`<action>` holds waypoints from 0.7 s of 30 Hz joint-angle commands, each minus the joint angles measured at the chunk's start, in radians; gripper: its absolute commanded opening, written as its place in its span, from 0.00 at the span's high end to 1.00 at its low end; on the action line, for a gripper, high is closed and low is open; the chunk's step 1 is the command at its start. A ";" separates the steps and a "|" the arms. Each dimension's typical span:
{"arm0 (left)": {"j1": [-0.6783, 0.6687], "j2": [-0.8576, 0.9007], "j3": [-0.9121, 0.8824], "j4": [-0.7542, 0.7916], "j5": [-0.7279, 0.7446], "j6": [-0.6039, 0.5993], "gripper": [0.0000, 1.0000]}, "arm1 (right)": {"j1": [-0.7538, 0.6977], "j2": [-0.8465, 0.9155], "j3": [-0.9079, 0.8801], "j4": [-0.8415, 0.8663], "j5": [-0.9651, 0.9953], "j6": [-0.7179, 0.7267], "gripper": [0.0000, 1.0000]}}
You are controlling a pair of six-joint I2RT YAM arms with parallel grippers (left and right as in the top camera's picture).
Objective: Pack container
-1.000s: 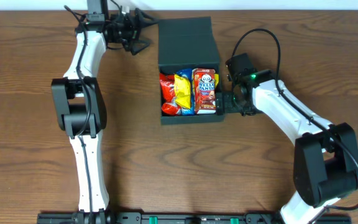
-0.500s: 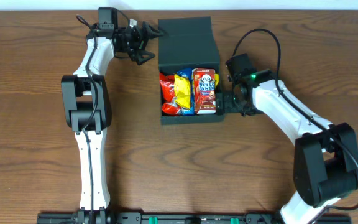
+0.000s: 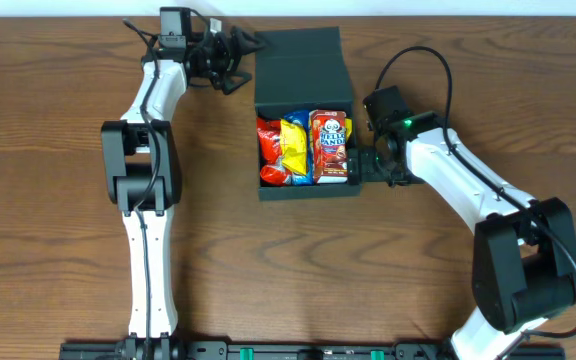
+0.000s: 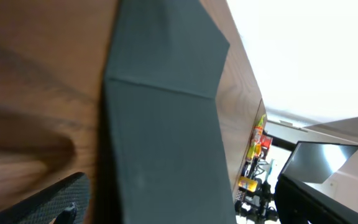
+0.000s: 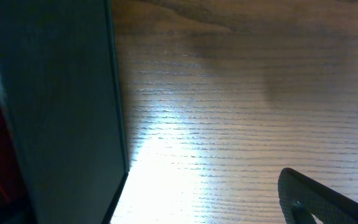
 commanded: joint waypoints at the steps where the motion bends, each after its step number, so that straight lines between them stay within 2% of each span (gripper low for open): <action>1: -0.022 0.007 0.015 0.021 0.008 -0.023 0.05 | 0.008 -0.001 0.018 -0.002 0.011 0.010 0.01; 5: -0.041 0.007 0.015 0.036 0.000 -0.025 0.04 | 0.008 -0.001 0.018 -0.001 0.011 0.010 0.01; 6: -0.043 0.007 0.015 0.039 0.000 -0.025 0.00 | 0.008 -0.001 0.018 -0.001 0.011 0.010 0.01; 7: -0.045 0.007 0.015 0.045 0.000 -0.025 0.05 | 0.008 -0.001 0.018 -0.001 0.011 0.010 0.01; 10: -0.046 0.007 0.015 0.063 0.001 -0.026 0.34 | 0.008 -0.001 0.018 -0.001 0.011 0.010 0.01; 12: -0.046 0.007 0.015 0.062 0.001 -0.026 0.46 | 0.008 -0.001 0.018 -0.001 0.011 0.010 0.01; 21: -0.046 0.007 0.015 0.063 0.021 -0.021 0.60 | 0.008 -0.001 0.018 0.000 0.011 0.010 0.01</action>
